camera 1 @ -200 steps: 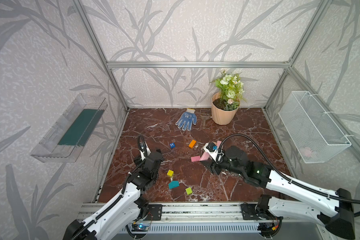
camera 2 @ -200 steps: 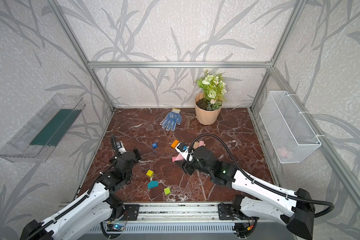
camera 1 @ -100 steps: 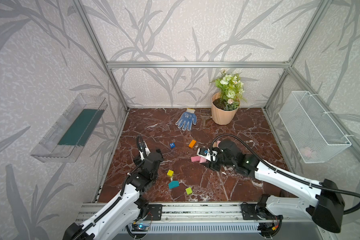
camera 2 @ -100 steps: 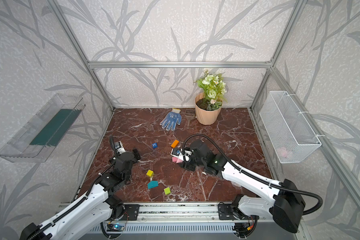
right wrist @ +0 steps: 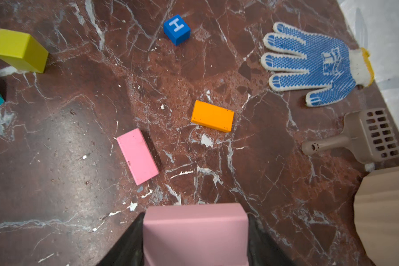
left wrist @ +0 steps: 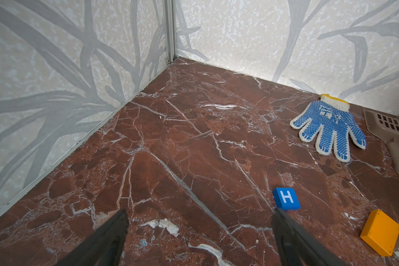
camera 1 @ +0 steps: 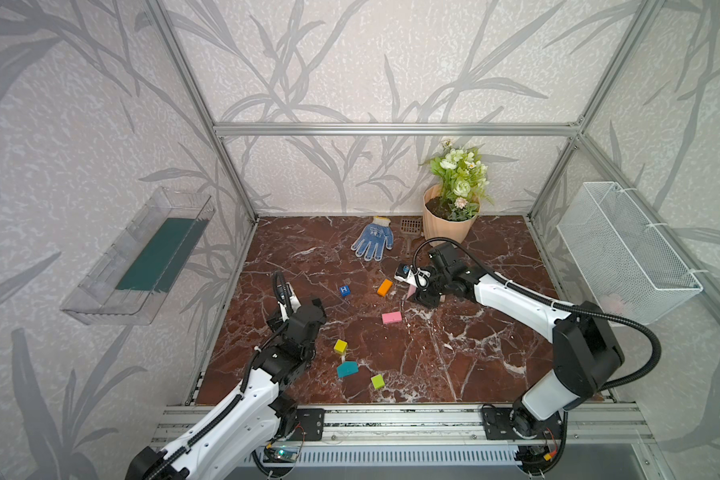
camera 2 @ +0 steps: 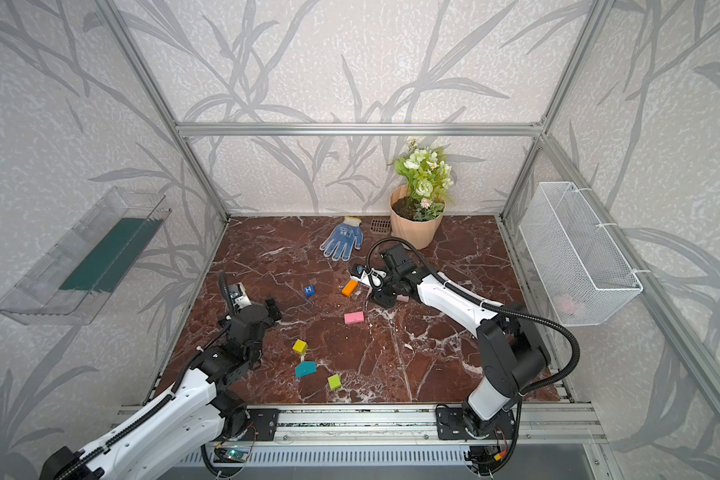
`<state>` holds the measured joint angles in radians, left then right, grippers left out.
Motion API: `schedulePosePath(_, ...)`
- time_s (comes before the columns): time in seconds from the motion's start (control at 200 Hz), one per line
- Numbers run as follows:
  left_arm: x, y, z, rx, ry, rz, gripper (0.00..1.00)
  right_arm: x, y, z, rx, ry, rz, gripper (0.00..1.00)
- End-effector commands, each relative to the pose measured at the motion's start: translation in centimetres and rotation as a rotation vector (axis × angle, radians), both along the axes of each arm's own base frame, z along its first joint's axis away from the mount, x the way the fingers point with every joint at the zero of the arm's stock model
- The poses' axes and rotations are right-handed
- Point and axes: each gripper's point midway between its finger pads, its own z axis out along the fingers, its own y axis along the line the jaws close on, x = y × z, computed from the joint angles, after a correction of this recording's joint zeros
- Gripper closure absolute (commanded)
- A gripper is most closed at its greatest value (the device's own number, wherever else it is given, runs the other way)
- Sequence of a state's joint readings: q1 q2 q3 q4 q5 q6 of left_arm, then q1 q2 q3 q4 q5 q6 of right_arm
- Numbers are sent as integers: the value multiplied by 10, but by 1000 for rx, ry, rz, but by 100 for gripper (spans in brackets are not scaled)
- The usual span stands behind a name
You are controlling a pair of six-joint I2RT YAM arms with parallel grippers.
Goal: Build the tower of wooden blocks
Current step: 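Carry the pink block over the wooden bars with the right gripper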
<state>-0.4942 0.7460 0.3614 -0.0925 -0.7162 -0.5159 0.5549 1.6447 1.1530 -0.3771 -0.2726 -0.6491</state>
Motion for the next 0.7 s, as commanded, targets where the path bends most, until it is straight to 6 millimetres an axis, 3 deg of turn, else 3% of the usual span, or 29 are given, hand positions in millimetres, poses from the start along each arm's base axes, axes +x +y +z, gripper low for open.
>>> schedulePosePath(0.0, 0, 3, 0, 3, -5, 19, 3, 7, -6, -2, 2, 46, 14, 95)
schedulePosePath(0.08, 1, 3, 0, 5, -1, 20, 3, 14, -10, -1, 3, 54, -3, 95)
schedulePosePath(0.105, 1, 3, -1, 7, 1, 20, 3, 15, -11, -12, -11, 78, -7, 95)
schedulePosePath(0.38, 3, 2, -2, 18, 17, 26, 3, 38, -25, -31, -34, 110, -83, 94)
schedulePosePath(0.7, 5, 2, -3, 22, 25, 28, 3, 46, -36, -49, -68, 134, -112, 93)
